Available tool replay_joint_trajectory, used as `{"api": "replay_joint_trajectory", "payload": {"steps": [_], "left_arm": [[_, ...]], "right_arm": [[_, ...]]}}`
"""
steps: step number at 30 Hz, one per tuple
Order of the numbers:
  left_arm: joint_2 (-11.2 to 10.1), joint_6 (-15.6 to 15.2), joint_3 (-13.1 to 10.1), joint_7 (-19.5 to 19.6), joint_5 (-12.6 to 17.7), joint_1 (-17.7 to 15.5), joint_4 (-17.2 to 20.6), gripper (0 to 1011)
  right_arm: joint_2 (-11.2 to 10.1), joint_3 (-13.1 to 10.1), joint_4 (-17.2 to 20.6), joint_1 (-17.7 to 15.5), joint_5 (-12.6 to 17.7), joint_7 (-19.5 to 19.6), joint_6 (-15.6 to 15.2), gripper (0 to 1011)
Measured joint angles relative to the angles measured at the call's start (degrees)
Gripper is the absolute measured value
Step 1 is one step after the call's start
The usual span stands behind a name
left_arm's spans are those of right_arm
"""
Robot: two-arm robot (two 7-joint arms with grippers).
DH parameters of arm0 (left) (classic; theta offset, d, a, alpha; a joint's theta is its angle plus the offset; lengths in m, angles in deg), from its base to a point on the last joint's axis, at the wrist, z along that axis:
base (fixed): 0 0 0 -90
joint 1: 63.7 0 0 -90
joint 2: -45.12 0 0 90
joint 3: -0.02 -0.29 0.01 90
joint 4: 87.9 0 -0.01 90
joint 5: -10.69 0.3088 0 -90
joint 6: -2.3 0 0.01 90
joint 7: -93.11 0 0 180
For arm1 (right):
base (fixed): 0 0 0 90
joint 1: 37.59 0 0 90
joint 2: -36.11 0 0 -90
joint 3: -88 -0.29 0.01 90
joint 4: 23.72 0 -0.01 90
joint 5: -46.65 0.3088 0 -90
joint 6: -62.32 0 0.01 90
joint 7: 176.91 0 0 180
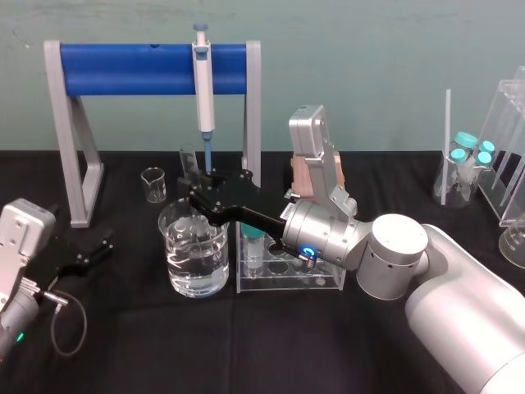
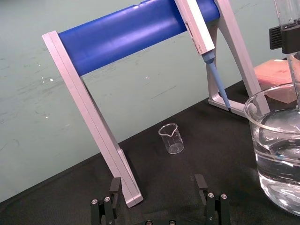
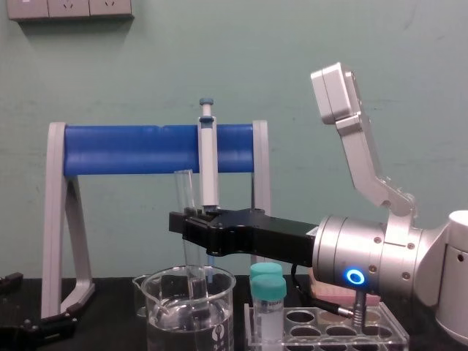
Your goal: Hold the test tube with one hand and immerse one end into the beaker, then return it to the test tube rack.
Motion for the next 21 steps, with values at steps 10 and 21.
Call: {"api": "replay_joint_trajectory", "payload": {"steps": [10,21], "left_arm": [[0.0,0.0,0.0,0.0,0.0,0.0,0.0,1000],[0.0,0.0,0.0,0.0,0.0,0.0,0.0,1000]], "right_arm": [[-0.07,-0.05,0.22,-0.05,0.06,0.08,-0.02,225],[-0.2,-0.08,0.32,-0.09,0.12,0.11,0.0,225]]}}
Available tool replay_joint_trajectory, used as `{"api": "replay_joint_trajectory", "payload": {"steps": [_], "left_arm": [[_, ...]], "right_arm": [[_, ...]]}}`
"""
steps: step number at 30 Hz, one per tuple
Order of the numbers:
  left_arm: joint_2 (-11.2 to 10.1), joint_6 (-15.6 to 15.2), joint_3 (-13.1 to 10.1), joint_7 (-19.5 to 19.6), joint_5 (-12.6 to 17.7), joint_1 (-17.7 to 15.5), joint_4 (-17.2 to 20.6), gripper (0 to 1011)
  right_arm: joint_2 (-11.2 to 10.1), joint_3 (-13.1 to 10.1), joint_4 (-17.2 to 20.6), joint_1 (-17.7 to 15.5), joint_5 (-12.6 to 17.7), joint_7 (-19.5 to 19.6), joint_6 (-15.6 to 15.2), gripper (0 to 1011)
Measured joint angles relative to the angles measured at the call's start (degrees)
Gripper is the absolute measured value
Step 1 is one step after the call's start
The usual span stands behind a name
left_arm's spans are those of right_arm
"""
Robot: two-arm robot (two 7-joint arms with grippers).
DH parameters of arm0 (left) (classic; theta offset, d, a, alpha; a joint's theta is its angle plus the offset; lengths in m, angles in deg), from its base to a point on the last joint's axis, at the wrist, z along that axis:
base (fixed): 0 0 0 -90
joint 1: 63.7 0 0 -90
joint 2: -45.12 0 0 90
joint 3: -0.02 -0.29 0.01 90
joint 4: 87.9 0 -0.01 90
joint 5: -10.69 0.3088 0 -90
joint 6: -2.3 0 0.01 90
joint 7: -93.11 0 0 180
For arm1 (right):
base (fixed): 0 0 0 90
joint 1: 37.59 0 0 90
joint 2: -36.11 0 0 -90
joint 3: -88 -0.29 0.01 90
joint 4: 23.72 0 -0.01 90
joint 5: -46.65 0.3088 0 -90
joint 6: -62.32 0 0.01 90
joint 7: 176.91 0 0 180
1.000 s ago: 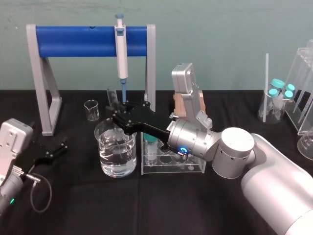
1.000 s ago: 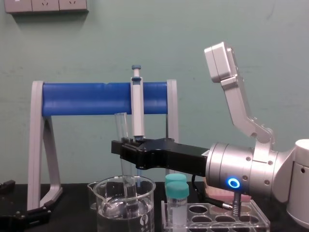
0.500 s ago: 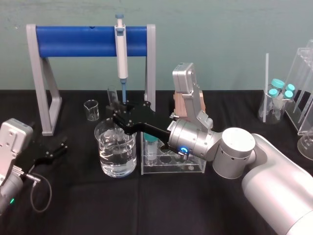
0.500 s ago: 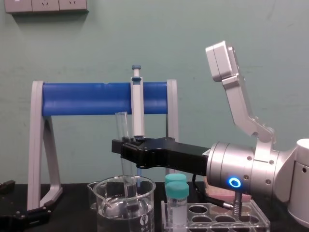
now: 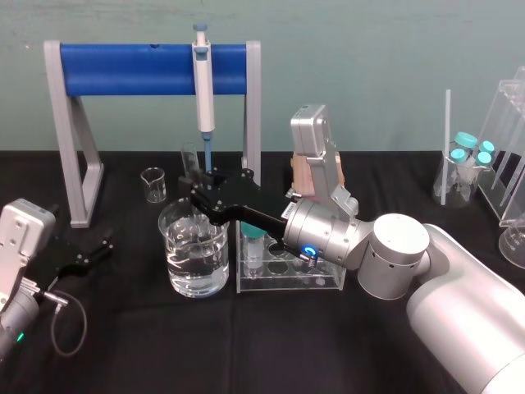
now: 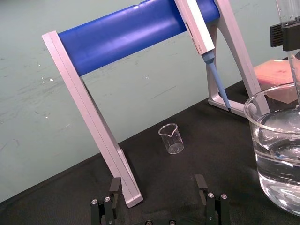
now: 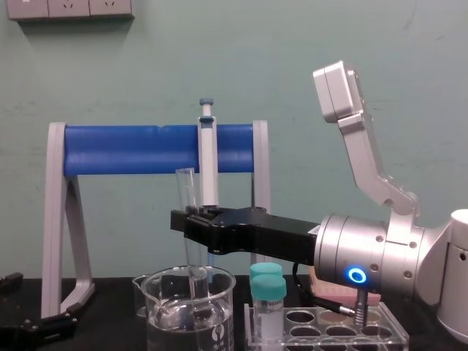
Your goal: Hold the test tube with one hand and immerse one end into the beaker, then return it to the test tube rack.
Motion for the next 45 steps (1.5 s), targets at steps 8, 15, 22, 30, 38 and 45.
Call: {"api": "replay_joint_trajectory", "payload": {"steps": [8,15,22,30,38,45], "left_arm": [[0.0,0.0,0.0,0.0,0.0,0.0,0.0,1000],[0.0,0.0,0.0,0.0,0.0,0.0,0.0,1000],[0.0,0.0,0.0,0.0,0.0,0.0,0.0,1000],[0.0,0.0,0.0,0.0,0.0,0.0,0.0,1000],[0.0,0.0,0.0,0.0,0.0,0.0,0.0,1000],[0.0,0.0,0.0,0.0,0.0,0.0,0.0,1000]], "right_arm": [[0.01,0.02,0.25,-0.12,0.01,0.06,-0.01,225],[-0.04,0.06,0.55,-0.29,0.01,0.24,-0.12,225],[-0.09,0.1,0.65,-0.35,0.02,0.25,-0.16,225],[-0.24,0.1,0.98,-0.46,0.09,0.27,-0.21,225],[-0.28,-0.66,3.08,-0.3,1.04,0.14,0.59,225],[-1.44,-2.12,8.39,-0.47,2.9,-0.26,1.85,225]]}}
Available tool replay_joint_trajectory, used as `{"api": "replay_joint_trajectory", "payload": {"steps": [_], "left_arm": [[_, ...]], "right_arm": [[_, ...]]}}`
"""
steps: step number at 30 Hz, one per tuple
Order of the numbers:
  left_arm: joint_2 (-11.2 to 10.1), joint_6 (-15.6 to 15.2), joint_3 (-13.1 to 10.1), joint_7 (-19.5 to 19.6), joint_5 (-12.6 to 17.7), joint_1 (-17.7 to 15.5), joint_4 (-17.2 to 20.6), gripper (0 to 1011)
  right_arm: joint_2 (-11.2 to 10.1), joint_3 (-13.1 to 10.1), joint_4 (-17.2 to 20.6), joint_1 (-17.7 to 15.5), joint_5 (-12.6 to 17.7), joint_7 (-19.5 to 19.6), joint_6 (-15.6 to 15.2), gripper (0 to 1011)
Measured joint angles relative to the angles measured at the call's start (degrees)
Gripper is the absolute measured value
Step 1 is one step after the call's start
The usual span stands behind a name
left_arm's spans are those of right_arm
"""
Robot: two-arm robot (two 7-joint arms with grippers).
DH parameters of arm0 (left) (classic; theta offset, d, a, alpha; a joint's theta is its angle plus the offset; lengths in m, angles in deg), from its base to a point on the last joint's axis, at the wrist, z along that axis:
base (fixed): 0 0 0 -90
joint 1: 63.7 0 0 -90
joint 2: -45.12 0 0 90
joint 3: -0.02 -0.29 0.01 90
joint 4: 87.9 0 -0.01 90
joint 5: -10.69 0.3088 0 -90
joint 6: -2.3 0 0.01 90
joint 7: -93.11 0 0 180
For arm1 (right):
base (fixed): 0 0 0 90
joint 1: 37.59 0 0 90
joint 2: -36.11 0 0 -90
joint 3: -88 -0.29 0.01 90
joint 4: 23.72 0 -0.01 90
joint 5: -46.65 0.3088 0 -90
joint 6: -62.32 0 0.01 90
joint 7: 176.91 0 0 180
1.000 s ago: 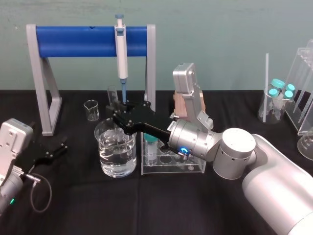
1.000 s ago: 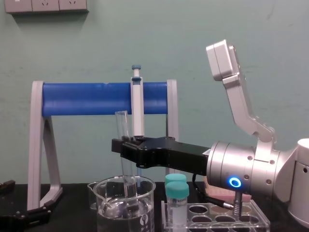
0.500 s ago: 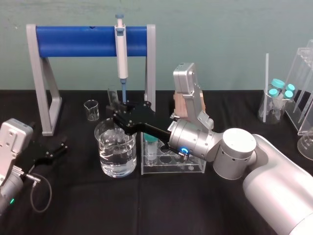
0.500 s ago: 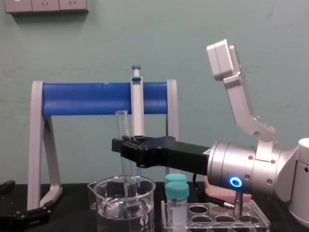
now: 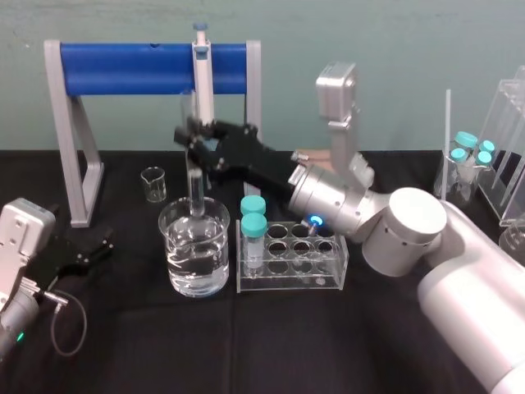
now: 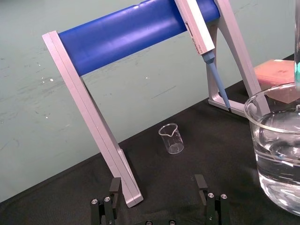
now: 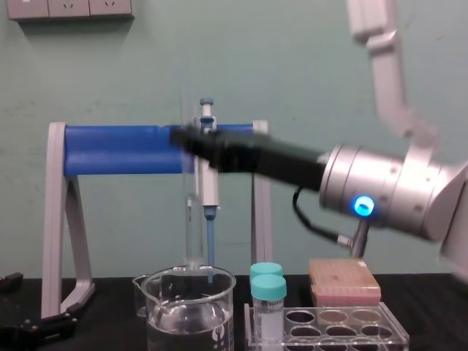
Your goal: Hold the test tube with one hand and immerse one end into the beaker, then return it to the test tube rack.
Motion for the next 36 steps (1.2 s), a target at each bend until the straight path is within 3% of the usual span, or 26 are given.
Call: {"api": "replay_joint_trajectory", "payload": {"steps": [5,12,19,28,36], "left_arm": [[0.0,0.0,0.0,0.0,0.0,0.0,0.0,1000],[0.0,0.0,0.0,0.0,0.0,0.0,0.0,1000],[0.0,0.0,0.0,0.0,0.0,0.0,0.0,1000],[0.0,0.0,0.0,0.0,0.0,0.0,0.0,1000],[0.0,0.0,0.0,0.0,0.0,0.0,0.0,1000]], "right_arm": [[-1.4,-1.52,4.15,-0.57,1.29,0.48,0.97,225],[-5.12,-5.17,10.63,-3.14,1.39,5.15,2.01,225],[-8.99,-8.75,16.28,-9.23,-0.96,11.52,1.0,225],[-10.9,-11.25,19.74,-16.62,-3.28,15.53,-0.85,225],[-10.74,-12.22,20.36,-19.4,-3.71,15.96,-2.04,225]]}}
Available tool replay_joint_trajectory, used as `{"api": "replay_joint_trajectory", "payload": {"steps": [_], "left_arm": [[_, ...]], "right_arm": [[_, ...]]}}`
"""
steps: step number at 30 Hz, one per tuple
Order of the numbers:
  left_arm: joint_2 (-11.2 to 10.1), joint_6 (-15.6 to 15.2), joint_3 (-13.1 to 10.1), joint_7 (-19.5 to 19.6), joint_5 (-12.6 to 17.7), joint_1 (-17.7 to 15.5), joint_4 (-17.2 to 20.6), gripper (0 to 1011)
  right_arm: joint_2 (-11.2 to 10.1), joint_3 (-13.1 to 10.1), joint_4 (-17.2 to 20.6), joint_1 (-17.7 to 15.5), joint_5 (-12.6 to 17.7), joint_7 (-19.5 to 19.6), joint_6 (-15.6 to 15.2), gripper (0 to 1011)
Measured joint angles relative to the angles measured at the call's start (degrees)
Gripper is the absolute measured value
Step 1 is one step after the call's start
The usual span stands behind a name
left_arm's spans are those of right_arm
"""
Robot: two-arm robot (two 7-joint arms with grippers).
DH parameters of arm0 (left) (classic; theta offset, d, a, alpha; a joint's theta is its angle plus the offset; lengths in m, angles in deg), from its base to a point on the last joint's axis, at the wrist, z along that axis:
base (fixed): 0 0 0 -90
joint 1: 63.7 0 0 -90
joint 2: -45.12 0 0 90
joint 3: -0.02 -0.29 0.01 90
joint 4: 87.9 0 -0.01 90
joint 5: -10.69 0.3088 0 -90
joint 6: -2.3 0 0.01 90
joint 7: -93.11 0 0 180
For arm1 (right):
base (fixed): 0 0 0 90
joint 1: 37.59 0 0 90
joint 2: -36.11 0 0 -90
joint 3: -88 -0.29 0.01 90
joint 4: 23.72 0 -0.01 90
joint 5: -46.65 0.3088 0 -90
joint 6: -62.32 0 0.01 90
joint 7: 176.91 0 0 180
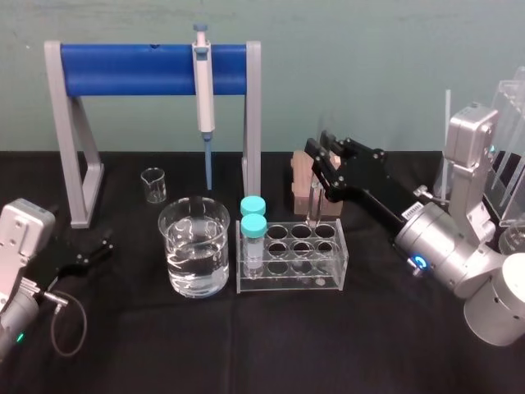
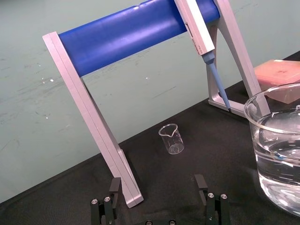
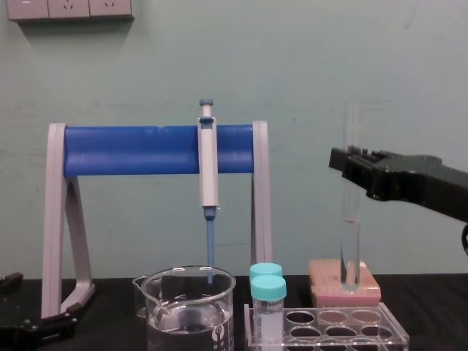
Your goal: Hold the test tube with one hand and immerse one end into the beaker, then return it to the test tube rack.
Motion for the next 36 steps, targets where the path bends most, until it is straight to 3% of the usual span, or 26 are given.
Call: {"api": "replay_joint_trajectory", "payload": {"steps": [19,36], "left_arm": [[0.0,0.0,0.0,0.0,0.0,0.0,0.0,1000],[0.0,0.0,0.0,0.0,0.0,0.0,0.0,1000]], "right_arm": [[1.56,-0.73,-2.81,-1.78,-0.36,-2.08,2.85,225],[2.9,-0.02,-6.64,-0.44,-1.77,-2.9,3.74,225]]}}
